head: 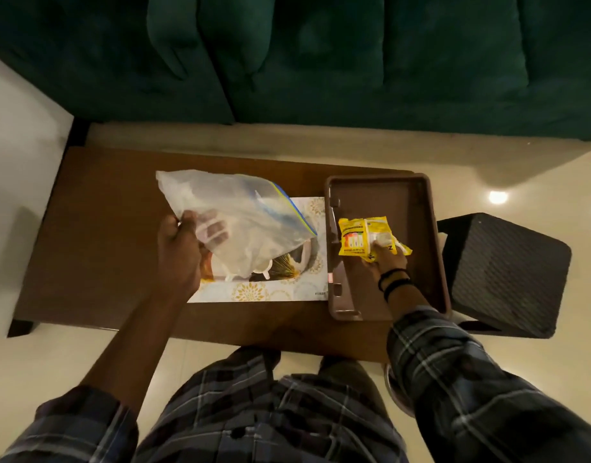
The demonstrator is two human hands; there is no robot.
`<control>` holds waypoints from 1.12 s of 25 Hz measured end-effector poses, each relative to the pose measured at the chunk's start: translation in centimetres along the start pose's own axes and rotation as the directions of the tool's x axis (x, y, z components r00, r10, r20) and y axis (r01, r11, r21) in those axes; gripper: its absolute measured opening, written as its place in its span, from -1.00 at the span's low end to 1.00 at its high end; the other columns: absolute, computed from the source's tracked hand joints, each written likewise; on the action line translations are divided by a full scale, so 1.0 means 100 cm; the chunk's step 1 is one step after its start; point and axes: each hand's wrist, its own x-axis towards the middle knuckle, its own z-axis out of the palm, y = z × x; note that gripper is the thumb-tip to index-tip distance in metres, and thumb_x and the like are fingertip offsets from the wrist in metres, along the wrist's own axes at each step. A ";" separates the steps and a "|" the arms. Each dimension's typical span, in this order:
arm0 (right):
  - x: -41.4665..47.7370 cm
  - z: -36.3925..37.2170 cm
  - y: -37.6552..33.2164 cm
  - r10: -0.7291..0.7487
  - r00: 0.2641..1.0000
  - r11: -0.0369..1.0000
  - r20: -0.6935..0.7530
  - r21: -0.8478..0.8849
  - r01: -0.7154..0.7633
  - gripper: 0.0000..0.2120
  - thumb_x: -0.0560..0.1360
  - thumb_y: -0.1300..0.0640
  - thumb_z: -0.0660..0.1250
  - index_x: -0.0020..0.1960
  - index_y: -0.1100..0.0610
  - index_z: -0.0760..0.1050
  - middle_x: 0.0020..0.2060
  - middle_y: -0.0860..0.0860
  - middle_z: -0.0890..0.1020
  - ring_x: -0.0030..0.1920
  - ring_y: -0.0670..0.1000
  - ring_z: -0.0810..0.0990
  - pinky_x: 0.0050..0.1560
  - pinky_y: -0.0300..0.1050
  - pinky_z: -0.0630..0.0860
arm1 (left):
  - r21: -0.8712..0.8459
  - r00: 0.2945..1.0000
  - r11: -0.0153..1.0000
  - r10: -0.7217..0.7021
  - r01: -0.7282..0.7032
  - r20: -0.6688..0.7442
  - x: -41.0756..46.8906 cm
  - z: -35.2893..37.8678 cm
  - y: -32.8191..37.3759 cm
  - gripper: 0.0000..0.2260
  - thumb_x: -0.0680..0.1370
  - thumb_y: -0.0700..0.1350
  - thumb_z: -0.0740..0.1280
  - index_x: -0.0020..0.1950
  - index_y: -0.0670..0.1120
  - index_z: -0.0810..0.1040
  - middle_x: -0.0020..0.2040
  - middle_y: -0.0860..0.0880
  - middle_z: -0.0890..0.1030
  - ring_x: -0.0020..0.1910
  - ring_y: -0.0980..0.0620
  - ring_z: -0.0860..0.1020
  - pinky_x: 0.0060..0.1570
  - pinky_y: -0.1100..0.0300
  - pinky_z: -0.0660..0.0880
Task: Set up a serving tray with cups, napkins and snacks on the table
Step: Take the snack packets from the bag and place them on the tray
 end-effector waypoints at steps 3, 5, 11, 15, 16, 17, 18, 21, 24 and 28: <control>-0.010 0.001 -0.002 -0.050 0.998 0.971 -0.046 -0.234 0.038 -0.59 0.55 0.27 0.29 0.38 0.26 0.37 0.28 0.21 0.51 0.25 0.22 0.53 0.09 0.03 0.57 | -0.024 0.999 0.999 -0.040 0.040 0.030 -0.006 0.001 0.002 -0.77 0.65 -0.12 0.14 0.19 -0.25 0.40 0.11 -0.18 0.62 -0.07 -0.10 0.68 -0.11 0.02 0.65; -0.024 -0.003 -0.003 -0.104 0.987 0.911 -0.120 -0.410 0.046 -0.49 0.53 0.22 0.34 0.40 0.33 0.29 0.33 0.18 0.45 0.33 0.21 0.43 0.17 -0.12 0.45 | -0.066 0.996 0.995 -0.066 0.070 0.061 -0.013 0.007 0.002 -0.89 0.63 -0.20 0.18 0.12 -0.20 0.41 0.18 -0.18 0.60 -0.01 -0.14 0.68 -0.09 0.01 0.63; -0.119 0.028 -0.024 0.200 0.914 0.946 0.352 -0.314 -0.086 -0.57 0.45 -0.24 0.36 0.15 0.00 0.39 0.00 0.25 0.67 0.00 0.25 0.66 0.04 0.23 0.61 | -0.194 0.994 0.976 -0.081 0.094 0.075 -0.046 0.040 0.022 -0.45 0.43 -0.51 0.27 0.31 -0.10 0.26 0.11 -0.13 0.54 -0.08 -0.18 0.68 -0.02 -0.10 0.62; -0.151 0.052 -0.030 -0.094 0.872 0.996 0.481 0.040 0.085 -0.54 0.45 0.12 0.46 0.22 0.24 0.34 -0.19 0.16 0.62 -0.27 0.13 0.59 -0.33 -0.05 0.61 | -0.138 0.976 0.978 -0.129 0.154 0.173 -0.063 0.047 0.019 -0.57 0.45 -0.46 0.28 0.23 -0.14 0.30 0.02 -0.14 0.58 -0.18 -0.12 0.68 -0.18 -0.04 0.65; -0.149 0.052 -0.036 -0.208 0.849 0.978 0.486 0.109 0.178 -0.50 0.42 0.26 0.44 0.28 0.28 0.32 -0.11 0.21 0.58 -0.20 0.14 0.56 -0.33 -0.06 0.60 | -0.100 0.972 0.980 -0.152 0.172 0.181 -0.061 0.043 0.021 -0.61 0.47 -0.35 0.33 0.26 -0.17 0.34 0.02 -0.12 0.59 -0.16 -0.11 0.67 -0.22 -0.01 0.63; -0.148 0.049 -0.044 -0.292 0.817 0.956 0.497 0.128 0.264 -0.46 0.39 0.35 0.42 0.31 0.30 0.30 -0.04 0.24 0.55 -0.14 0.17 0.55 -0.30 -0.03 0.61 | -0.070 0.966 0.976 -0.191 0.206 0.173 -0.058 0.037 0.022 -0.63 0.49 -0.19 0.36 0.27 -0.17 0.39 0.02 -0.10 0.60 -0.12 -0.11 0.65 -0.23 0.01 0.61; -0.145 0.044 -0.052 -0.349 0.787 0.935 0.509 0.139 0.325 -0.44 0.38 0.41 0.39 0.33 0.30 0.30 0.01 0.25 0.54 -0.09 0.20 0.55 -0.23 0.02 0.61 | -0.059 0.960 0.968 -0.232 0.243 0.158 -0.054 0.031 0.025 -0.64 0.51 -0.01 0.36 0.24 -0.15 0.46 0.01 -0.09 0.62 -0.08 -0.11 0.63 -0.22 0.02 0.60; -0.144 0.025 -0.075 -0.401 0.734 0.910 0.548 0.145 0.389 -0.48 0.45 0.48 0.31 0.36 0.26 0.32 0.09 0.24 0.54 -0.01 0.21 0.57 -0.10 0.07 0.58 | 0.027 0.968 0.973 -0.230 0.228 0.099 -0.043 0.014 0.033 -0.69 0.51 0.14 0.32 0.07 -0.06 0.58 -0.06 -0.09 0.68 -0.18 -0.08 0.67 -0.20 0.06 0.59; -0.148 0.015 -0.089 -0.475 0.728 0.874 0.494 0.170 0.455 -0.46 0.43 0.45 0.34 0.36 0.26 0.29 0.07 0.16 0.61 -0.05 0.09 0.65 -0.18 -0.03 0.63 | 0.175 0.991 0.983 -0.074 0.053 0.112 -0.039 0.007 0.027 -0.81 0.56 -0.13 0.32 0.09 -0.21 0.57 -0.08 -0.18 0.67 -0.35 -0.01 0.65 -0.34 0.14 0.61; -0.154 0.008 -0.090 -0.575 0.787 0.816 0.223 0.232 0.530 -0.29 0.48 0.51 0.23 0.50 0.11 0.05 -0.27 -0.05 0.68 -0.32 -0.15 0.61 -0.30 -0.20 0.56 | 0.151 0.984 0.988 -0.070 0.045 0.162 -0.045 0.006 0.018 -0.89 0.53 -0.25 0.34 0.02 -0.24 0.59 -0.23 -0.12 0.69 -0.28 -0.07 0.64 -0.33 0.14 0.63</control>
